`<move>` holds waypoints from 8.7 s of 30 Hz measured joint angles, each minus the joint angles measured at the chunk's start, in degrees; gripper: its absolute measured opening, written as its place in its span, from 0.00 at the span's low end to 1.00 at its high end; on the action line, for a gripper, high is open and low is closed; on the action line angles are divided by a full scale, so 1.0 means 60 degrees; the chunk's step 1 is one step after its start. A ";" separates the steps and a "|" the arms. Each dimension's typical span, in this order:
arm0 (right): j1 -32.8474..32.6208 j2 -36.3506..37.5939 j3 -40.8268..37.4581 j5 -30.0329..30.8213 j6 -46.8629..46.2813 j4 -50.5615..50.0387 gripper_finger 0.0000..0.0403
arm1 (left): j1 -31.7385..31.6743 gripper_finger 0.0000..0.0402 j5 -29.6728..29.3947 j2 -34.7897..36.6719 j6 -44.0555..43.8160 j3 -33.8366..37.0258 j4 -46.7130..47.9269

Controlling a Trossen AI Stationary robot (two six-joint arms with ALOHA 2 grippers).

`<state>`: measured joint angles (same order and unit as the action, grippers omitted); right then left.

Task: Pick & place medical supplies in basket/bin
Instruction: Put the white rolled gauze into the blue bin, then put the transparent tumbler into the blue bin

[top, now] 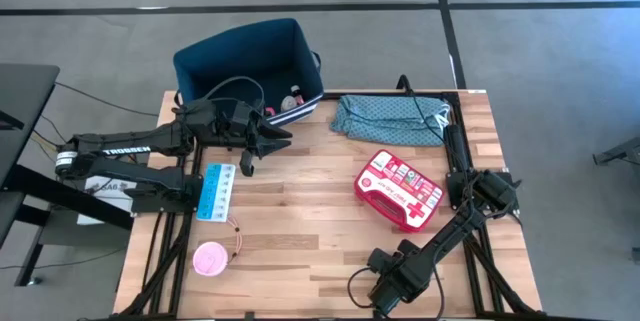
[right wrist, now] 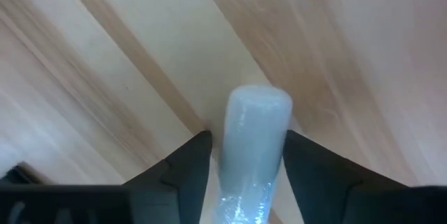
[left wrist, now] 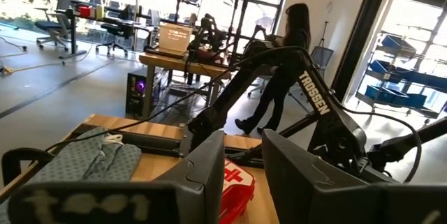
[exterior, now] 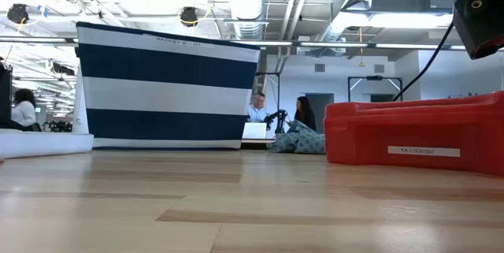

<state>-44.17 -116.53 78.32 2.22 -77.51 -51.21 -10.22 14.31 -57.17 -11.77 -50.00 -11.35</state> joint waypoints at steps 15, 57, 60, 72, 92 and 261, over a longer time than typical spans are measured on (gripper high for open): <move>0.0556 -0.0007 0.0692 0.1005 0.2339 0.0177 0.08 | 0.1185 0.22 -0.0288 -0.0024 0.0267 0.0000 0.0015; 1.0282 -0.2242 0.8080 0.2689 1.6114 0.5594 0.22 | 0.2962 0.22 -0.2403 0.2711 0.1071 -0.0503 0.3543; 1.0263 -0.2506 0.8280 0.2703 1.6489 0.5755 0.29 | 0.2960 0.22 -0.2661 0.2736 0.1020 -0.0503 0.3627; 1.0279 -0.2612 0.8787 0.3252 1.8030 0.6333 0.57 | 0.2962 0.22 -0.2981 0.2740 0.0170 -0.0499 0.3413; 0.8035 -0.0213 0.9304 0.5650 1.7759 0.0036 0.48 | 0.2965 0.22 -0.3667 0.2675 -0.0372 -0.0496 0.4816; 0.4546 0.1220 0.9216 0.5614 1.1136 -0.6463 0.43 | 0.6384 0.04 -0.4973 -0.8756 -0.7153 -0.8085 1.6961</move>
<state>-16.89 -109.21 133.62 35.90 -10.69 -89.99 28.08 -15.53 -109.70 -54.69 -98.51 90.41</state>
